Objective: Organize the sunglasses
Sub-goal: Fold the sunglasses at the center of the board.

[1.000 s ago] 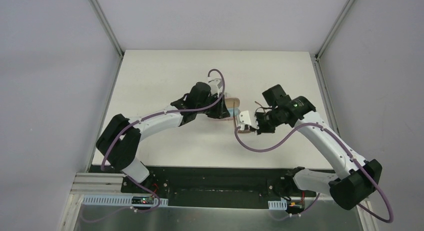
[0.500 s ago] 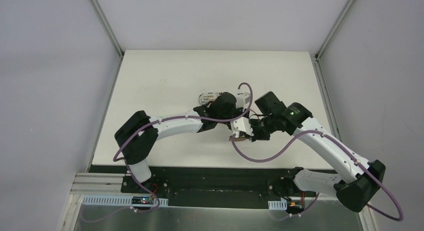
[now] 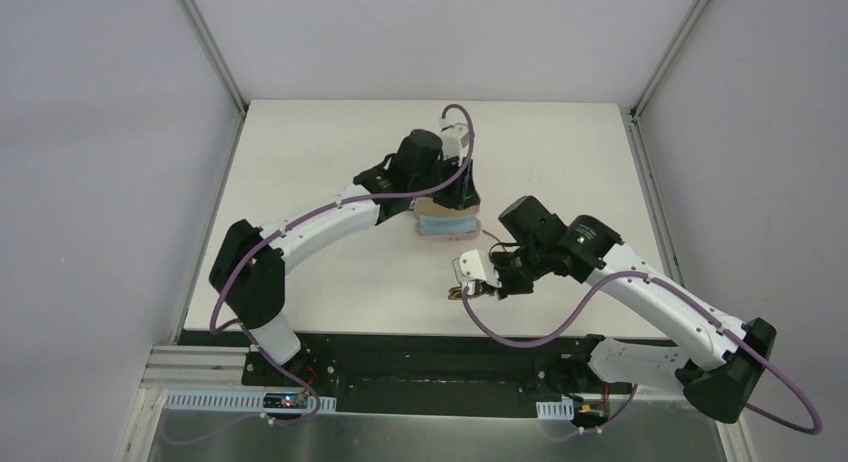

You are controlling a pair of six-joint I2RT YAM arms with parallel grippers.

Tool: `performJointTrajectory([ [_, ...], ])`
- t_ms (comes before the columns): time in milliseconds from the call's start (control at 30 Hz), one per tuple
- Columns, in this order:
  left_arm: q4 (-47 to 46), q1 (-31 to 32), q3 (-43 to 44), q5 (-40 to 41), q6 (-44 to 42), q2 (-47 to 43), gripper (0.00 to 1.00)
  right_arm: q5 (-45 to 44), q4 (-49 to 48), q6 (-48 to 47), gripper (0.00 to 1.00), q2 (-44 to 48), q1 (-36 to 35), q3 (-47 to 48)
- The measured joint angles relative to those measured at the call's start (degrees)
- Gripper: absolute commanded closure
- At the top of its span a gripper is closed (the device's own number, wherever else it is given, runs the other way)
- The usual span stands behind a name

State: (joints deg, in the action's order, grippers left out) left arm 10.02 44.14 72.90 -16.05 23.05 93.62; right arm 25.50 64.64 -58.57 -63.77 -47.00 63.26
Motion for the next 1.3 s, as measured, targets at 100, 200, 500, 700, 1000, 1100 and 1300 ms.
performJointTrajectory([
  [100,0.94,0.26,8.20,-0.24,-1.68,4.35,0.69,0.09,0.04,1.29,1.00,-0.11,-3.32,0.02],
  [200,1.68,0.87,15.28,-0.85,-3.13,9.94,0.69,0.26,0.35,2.58,1.00,-0.74,-6.29,0.13],
  [500,9.66,1.79,18.99,-6.93,-7.41,19.74,0.73,-1.09,1.55,3.58,1.00,-1.60,-7.04,4.02],
  [700,11.02,6.32,11.28,-13.35,-9.97,18.45,0.75,-2.78,1.44,4.04,1.00,-2.12,-7.28,4.07],
  [1000,7.41,9.05,1.31,-15.69,-8.83,7.32,0.75,-2.95,-1.03,4.76,1.00,-3.30,-6.08,2.56],
  [1100,5.88,9.07,-0.96,-16.02,-6.95,4.59,0.75,-3.17,-2.49,5.60,1.00,-3.56,-5.11,1.60],
  [1300,3.74,9.05,-4.22,-17.64,-2.25,3.56,0.76,-3.98,-5.01,6.62,1.00,-5.40,-4.07,-1.07],
])
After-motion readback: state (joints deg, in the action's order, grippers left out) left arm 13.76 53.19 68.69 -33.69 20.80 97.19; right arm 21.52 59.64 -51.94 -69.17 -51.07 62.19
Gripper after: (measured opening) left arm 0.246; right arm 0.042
